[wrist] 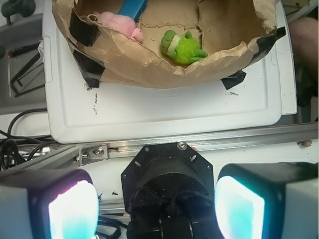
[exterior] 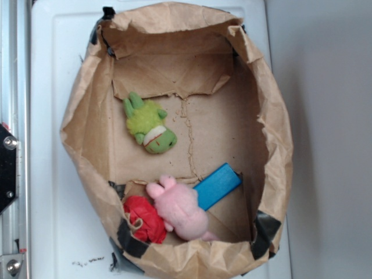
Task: Grab the green animal.
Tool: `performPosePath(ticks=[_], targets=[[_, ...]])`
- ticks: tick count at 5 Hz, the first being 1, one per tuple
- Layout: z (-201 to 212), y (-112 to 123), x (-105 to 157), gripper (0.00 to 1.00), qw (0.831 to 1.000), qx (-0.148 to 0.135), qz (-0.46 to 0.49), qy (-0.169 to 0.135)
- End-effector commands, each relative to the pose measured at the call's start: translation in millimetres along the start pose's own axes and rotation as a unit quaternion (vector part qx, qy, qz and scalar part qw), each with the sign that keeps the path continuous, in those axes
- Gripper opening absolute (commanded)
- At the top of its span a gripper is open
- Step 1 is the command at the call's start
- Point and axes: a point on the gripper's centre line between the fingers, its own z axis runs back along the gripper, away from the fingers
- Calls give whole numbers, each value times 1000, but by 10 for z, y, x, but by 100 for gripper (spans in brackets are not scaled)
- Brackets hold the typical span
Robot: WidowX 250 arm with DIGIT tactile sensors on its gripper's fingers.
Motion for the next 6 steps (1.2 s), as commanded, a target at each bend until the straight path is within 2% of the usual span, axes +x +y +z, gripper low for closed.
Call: performPosePath(ticks=[1,2,3,4,6], targets=[[0,0,0,100,1000,0,0,0],[-181,9,125,100,999,31,-6,8],[-345,-43,162,100,992,45,-116,-5],[-475,-33,271,100,982,34,-188,1],[-624,83,649,100,977,31,-209,20]])
